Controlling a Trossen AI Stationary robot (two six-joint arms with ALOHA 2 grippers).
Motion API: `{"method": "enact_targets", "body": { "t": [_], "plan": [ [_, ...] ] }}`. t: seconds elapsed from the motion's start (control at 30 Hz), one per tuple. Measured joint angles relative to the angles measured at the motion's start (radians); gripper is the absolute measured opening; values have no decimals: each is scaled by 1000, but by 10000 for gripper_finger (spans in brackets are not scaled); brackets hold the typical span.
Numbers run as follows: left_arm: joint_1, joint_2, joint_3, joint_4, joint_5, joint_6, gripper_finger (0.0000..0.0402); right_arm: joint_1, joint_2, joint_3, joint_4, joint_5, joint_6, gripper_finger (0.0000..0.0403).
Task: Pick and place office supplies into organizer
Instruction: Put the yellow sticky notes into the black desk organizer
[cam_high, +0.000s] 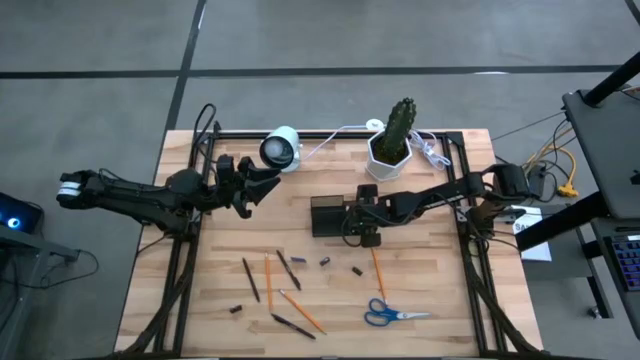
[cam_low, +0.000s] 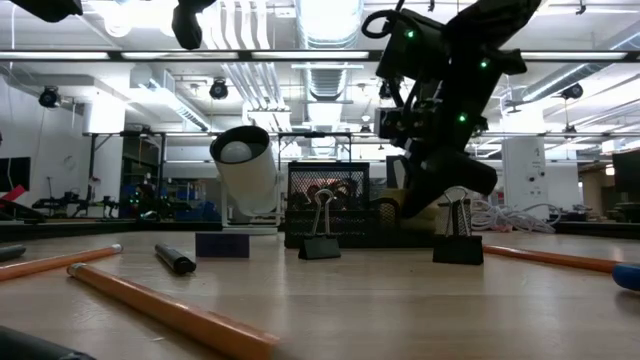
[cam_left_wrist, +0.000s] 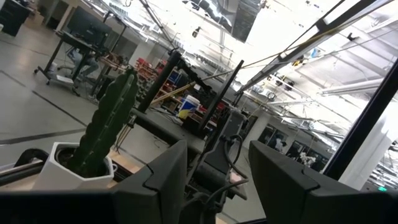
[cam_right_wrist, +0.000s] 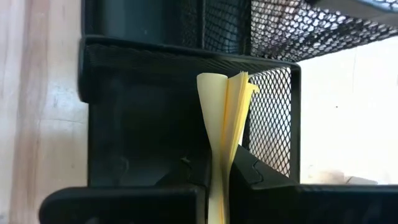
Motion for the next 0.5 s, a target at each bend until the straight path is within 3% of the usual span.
{"method": "enact_targets", "body": {
  "t": [0.5],
  "plan": [
    [0,0,0,0,0,0,157,0,0,0,-2,-9,-26,13]
  ]
}}
